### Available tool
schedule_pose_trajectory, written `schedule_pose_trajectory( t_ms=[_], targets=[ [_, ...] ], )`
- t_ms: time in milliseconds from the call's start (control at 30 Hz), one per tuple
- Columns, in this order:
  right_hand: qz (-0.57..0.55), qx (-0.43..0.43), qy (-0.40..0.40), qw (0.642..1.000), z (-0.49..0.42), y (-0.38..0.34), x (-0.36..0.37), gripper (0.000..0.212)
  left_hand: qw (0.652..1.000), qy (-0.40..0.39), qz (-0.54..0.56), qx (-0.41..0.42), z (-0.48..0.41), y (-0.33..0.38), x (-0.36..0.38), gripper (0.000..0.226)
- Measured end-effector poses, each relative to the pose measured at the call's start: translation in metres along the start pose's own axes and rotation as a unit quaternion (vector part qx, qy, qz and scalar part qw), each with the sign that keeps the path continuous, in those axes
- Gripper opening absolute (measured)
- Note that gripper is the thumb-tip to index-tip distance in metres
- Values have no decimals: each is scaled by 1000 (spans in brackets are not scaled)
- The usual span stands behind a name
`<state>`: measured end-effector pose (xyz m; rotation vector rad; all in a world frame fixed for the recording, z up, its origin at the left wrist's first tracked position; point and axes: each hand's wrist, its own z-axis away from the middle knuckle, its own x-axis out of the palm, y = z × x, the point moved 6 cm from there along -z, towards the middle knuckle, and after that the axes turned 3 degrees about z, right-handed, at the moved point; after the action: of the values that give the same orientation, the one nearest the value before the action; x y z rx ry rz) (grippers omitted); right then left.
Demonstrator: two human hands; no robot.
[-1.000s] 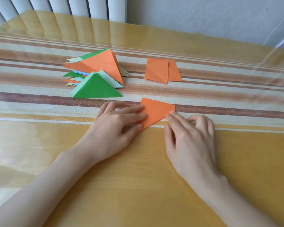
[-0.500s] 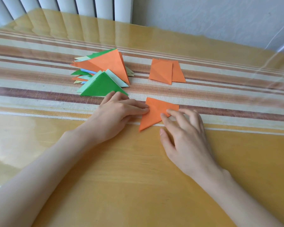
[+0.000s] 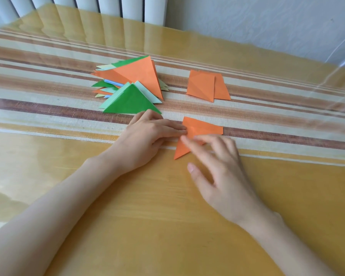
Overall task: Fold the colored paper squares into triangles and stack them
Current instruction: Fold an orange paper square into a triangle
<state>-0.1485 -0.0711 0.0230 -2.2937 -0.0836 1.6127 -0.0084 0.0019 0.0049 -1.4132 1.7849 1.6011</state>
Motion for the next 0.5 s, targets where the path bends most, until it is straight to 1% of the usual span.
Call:
schedule_pose_trajectory(
  t_ms=[67,100,167,200,267,367,433,500],
  targets=[
    [-24,51,32,998,-15,21,-12,50,1000,-6,20,-5,0,-1,-1,53],
    [-31,87,31,995,-23,32,-16,53,1000,-10,24,-5,0,-1,0,53],
    [-46,165,-15,985,-35,53,-14,66,1000,-7,30,3,1,-1,-1,53],
    [-51,190,-43,980,-37,60,-9,73,999,-5,33,6,2,0,-1,53],
    [-46,192,-66,978,-38,61,-2,81,999,-2,38,9,2,0,-2,51],
    [-57,165,-61,983,-40,56,-1,82,999,12,40,12,0,3,-6,45],
    [-56,155,-52,985,-41,54,-2,76,997,45,55,-18,0,2,-11,38],
    [-48,151,-49,986,-40,51,1,68,993,78,58,-72,0,-1,-17,36]
  ],
)
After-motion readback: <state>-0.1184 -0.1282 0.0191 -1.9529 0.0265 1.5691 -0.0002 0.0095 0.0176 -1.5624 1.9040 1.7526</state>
